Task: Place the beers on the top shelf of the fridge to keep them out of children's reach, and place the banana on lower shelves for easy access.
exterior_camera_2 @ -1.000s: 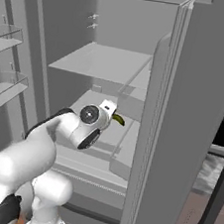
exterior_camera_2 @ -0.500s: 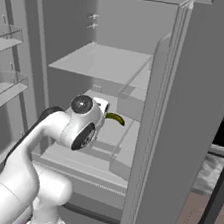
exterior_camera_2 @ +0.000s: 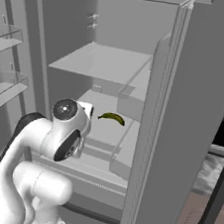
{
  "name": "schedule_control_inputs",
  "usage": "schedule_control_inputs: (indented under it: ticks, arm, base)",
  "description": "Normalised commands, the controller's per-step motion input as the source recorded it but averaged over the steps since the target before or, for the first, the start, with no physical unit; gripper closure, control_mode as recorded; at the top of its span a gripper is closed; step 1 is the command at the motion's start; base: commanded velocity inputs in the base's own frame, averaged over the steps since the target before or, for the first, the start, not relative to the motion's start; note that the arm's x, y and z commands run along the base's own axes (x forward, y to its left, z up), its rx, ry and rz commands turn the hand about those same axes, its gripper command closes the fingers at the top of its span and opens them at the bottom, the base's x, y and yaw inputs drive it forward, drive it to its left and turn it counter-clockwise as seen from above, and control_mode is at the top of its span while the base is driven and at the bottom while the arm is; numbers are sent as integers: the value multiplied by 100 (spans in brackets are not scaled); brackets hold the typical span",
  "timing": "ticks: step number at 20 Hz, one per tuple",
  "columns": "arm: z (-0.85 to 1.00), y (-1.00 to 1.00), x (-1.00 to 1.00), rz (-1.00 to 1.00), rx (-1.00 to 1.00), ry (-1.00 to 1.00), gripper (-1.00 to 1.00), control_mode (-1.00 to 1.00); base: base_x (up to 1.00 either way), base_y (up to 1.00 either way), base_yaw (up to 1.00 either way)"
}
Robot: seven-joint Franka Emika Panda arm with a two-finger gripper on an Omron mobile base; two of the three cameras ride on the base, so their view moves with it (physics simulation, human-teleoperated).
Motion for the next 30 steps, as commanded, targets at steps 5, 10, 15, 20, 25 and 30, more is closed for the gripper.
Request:
schedule_control_inputs:
  ticks: [5, 10, 15, 20, 25, 30]
  arm:
    - [47, 29, -32, 4, -5, 11, -100, -100]
    - [38, 11, -35, 1, -5, 9, -100, -100]
    - [29, 1, -36, 0, -2, 5, -100, -100]
    - [18, 2, -35, 0, -1, 1, -100, -100]
    - [0, 4, -33, 0, -1, 0, -100, -100]
    - [0, 6, -24, 0, 0, 0, -100, -100]
  base:
    - [0, 0, 0]
    - [0, 0, 0]
    - [0, 0, 0]
    - [0, 0, 0]
    - [0, 0, 0]
    - [0, 0, 0]
